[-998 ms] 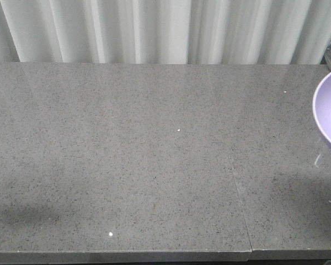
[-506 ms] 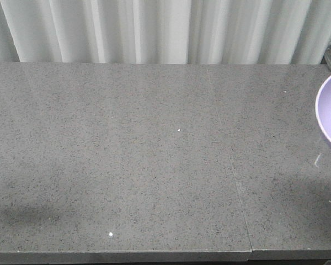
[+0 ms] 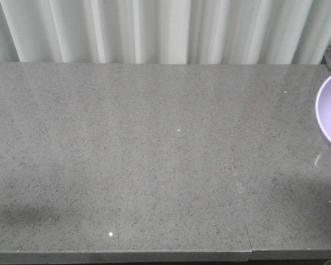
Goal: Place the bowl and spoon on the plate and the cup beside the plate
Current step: 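Drive the base, holding spoon and bowl, toward the pale blue plate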
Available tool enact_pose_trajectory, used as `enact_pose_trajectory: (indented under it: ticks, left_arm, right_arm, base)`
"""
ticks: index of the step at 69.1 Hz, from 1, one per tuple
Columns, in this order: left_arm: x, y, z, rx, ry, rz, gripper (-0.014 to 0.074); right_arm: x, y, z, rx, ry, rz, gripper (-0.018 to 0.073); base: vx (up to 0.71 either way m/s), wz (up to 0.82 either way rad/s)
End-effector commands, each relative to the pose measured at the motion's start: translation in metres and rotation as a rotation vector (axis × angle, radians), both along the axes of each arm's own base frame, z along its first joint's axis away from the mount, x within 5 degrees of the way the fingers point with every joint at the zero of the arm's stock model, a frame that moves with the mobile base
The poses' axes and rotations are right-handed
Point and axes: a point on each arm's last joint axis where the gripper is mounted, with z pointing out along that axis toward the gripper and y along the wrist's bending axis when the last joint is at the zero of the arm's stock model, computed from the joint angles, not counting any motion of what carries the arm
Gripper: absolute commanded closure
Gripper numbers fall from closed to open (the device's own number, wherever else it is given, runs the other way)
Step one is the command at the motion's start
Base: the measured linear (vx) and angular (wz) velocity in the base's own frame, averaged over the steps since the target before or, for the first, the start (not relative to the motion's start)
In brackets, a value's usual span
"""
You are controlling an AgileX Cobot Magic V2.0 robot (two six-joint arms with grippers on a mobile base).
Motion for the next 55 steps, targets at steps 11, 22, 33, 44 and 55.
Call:
enact_pose_trajectory:
  ticks: [11,22,33,44,55]
  left_arm:
    - [-0.0025,0.0008,0.012,-0.016,-0.084,-0.002,0.0603]
    - [-0.0025,0.0008,0.012,-0.016,-0.084,-0.002,0.0603]
    - [-0.0025,0.0008,0.012,-0.016,-0.084,-0.002,0.0603]
    - [-0.0025,0.0008,0.012,-0.016,-0.084,-0.002,0.0603]
    - [-0.0025,0.0008,0.012,-0.016,-0.084,-0.002,0.0603]
  right_arm:
    - [-0.0009,-0.0019,0.0133,-0.024,-0.091,-0.003,0.0566]
    - [-0.0009,-0.0019,0.0133,-0.024,-0.091,-0.003,0.0566]
    - [-0.0009,-0.0019,0.0133,-0.024,-0.091,-0.003,0.0566]
    - [-0.0009,-0.0019,0.0133,-0.024,-0.091,-0.003,0.0566]
    - [-0.0008,-0.0018,0.0134,-0.024,-0.092,-0.003,0.0566]
  base:
    - [0.0,0.0]
    - [0.0,0.0]
    - [0.0,0.0]
    - [0.0,0.0]
    - [-0.01,-0.02]
